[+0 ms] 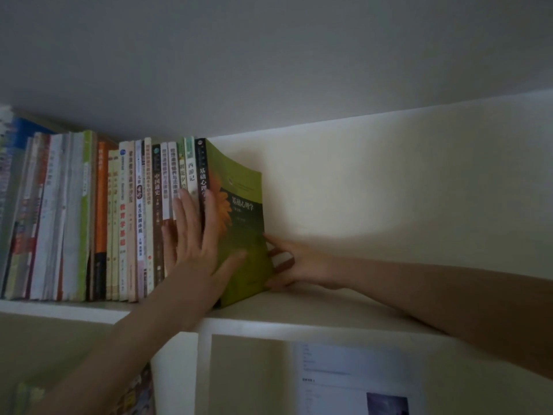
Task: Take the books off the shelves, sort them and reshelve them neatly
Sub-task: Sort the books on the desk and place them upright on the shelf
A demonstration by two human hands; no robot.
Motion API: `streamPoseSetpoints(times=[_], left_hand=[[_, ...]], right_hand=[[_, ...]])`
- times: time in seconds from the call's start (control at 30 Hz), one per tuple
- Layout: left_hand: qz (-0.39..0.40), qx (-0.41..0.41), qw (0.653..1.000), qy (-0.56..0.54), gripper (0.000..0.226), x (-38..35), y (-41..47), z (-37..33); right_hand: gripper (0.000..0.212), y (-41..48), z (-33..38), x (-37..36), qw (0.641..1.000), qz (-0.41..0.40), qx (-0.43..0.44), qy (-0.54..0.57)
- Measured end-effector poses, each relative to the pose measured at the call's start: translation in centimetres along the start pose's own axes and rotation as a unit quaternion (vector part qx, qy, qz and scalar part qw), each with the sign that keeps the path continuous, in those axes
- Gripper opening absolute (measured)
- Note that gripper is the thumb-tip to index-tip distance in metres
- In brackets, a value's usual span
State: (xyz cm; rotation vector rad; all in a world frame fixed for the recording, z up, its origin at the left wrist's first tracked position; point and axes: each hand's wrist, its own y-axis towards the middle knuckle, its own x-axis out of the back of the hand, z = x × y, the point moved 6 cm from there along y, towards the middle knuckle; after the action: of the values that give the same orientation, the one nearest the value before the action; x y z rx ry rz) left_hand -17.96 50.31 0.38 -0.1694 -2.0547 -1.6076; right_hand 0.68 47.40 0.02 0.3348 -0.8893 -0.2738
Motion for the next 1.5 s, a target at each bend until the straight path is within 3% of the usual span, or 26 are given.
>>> streamPoseSetpoints(times=[0.1, 0.27, 0.4, 0.53, 0.67, 0.8, 0.9, 1.0, 1.1, 1.17, 1.3, 1.4, 1.5], left_hand=[[0.089, -0.014, 0.993, 0.080, 0.113, -0.9, -0.2, 0.1], [0.092, 0.031, 0.984, 0.146, 0.121, -1.1, -0.3, -0.4], [0.048, 0.032, 0.994, 0.089, 0.123, -0.6, -0.5, -0.2], [-0.070, -0.027, 0.993, 0.092, 0.098, 0.1, 0.0, 0.3], [-0.082, -0.043, 0.987, 0.131, 0.095, -0.3, 0.1, 1.2], [-0.087, -0.017, 0.988, 0.125, 0.105, -0.5, 0.4, 1.1], [-0.086, -0.014, 0.993, 0.083, 0.099, -0.2, 0.2, -1.5], [-0.093, -0.106, 0.989, -0.037, 0.080, 0.7, -1.7, -7.5], [-0.097, -0.114, 0.964, -0.218, 0.051, 1.6, -4.8, -12.2], [-0.085, -0.163, 0.937, -0.297, 0.040, 1.8, -7.9, -15.5], [0.033, -0.247, 0.871, -0.424, 0.029, -2.3, -16.8, -23.0], [0.239, -0.158, 0.798, -0.529, 0.034, -10.1, -23.1, -27.1], [0.419, -0.076, 0.737, -0.525, 0.052, -18.8, -30.1, -29.7]], right_hand=[[0.093, -0.1, -0.2, -0.1, 1.000, 0.012, -0.005, 0.019], [0.096, 0.2, 0.6, -0.5, 0.991, -0.029, -0.006, -0.130], [0.095, -0.2, 1.4, 0.2, 0.985, -0.031, -0.013, -0.170], [0.097, 0.0, 1.7, -0.1, 0.994, 0.000, 0.000, -0.112], [0.092, -0.4, 1.8, -0.3, 0.997, 0.042, -0.014, -0.066], [0.086, -1.7, 3.8, 0.0, 0.997, 0.061, -0.006, -0.053], [0.087, -4.2, 6.4, 0.9, 0.999, 0.031, 0.031, -0.028], [0.086, -8.7, 7.6, 2.5, 0.999, -0.013, 0.041, -0.022], [0.081, -15.7, 9.0, 4.6, 0.993, -0.107, 0.050, 0.016], [0.075, -21.6, 9.8, 5.4, 0.980, -0.175, 0.070, 0.058], [0.070, -33.6, 8.1, 3.4, 0.973, -0.209, 0.034, 0.089], [0.072, -41.8, 3.1, 1.1, 0.958, -0.244, -0.078, 0.127], [0.073, -50.6, -2.9, -1.1, 0.921, -0.289, -0.212, 0.153]])
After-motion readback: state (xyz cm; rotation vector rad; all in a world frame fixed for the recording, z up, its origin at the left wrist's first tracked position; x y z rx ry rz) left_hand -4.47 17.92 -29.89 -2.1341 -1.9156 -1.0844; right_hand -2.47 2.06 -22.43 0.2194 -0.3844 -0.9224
